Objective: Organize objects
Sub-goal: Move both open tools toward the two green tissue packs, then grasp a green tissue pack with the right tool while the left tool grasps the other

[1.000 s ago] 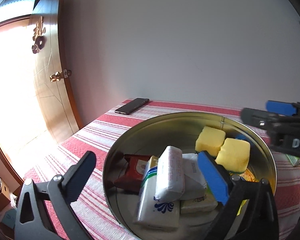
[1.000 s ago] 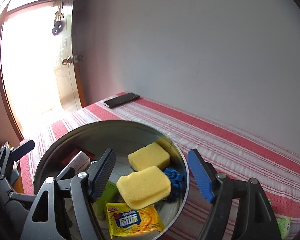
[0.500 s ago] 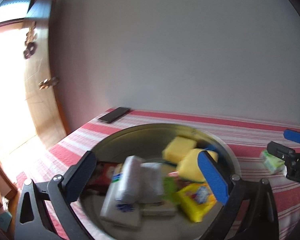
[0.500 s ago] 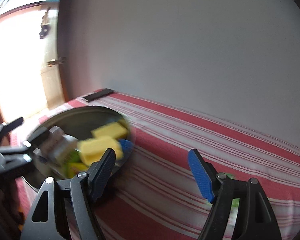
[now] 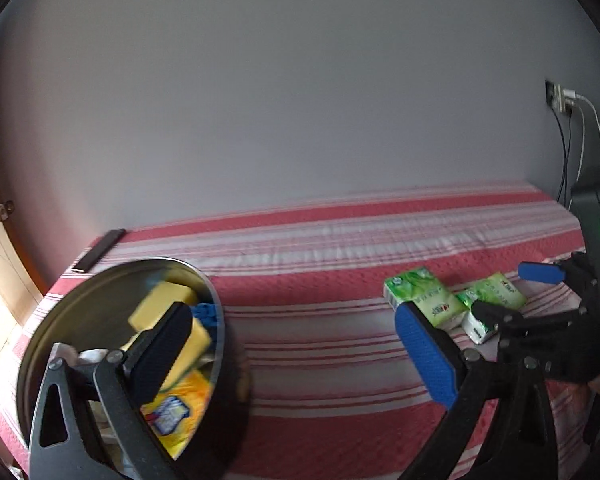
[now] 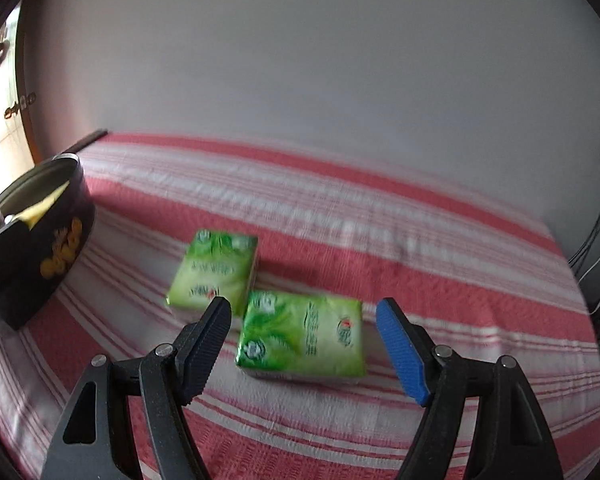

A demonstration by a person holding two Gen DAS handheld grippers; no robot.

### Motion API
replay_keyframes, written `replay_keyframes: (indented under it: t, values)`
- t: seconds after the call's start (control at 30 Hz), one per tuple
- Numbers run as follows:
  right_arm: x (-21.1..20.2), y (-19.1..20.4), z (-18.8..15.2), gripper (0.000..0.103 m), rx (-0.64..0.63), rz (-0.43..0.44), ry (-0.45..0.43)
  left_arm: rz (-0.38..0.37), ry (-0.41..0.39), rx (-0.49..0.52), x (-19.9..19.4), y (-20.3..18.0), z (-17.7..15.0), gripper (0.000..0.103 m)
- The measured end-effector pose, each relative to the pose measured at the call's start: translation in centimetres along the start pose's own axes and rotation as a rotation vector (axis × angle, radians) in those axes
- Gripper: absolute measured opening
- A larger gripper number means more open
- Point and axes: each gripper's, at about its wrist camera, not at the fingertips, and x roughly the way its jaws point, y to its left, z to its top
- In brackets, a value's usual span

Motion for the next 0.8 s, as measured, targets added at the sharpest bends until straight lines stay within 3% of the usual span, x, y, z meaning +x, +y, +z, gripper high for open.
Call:
replay_keyframes:
  t: [0.53, 0.8]
  values:
    - [3.2, -1.3, 0.3, 0.077, 0.030, 0.053, 0.096, -0.013, 0.067, -0.018, 3.7, -2.4, 0.5, 0.103]
    - [1.9, -4.0, -0.1, 0.073, 0.118, -0.008, 0.044, -0.043, 0.112, -0.004, 5.5, -5.3, 0.8, 0.103]
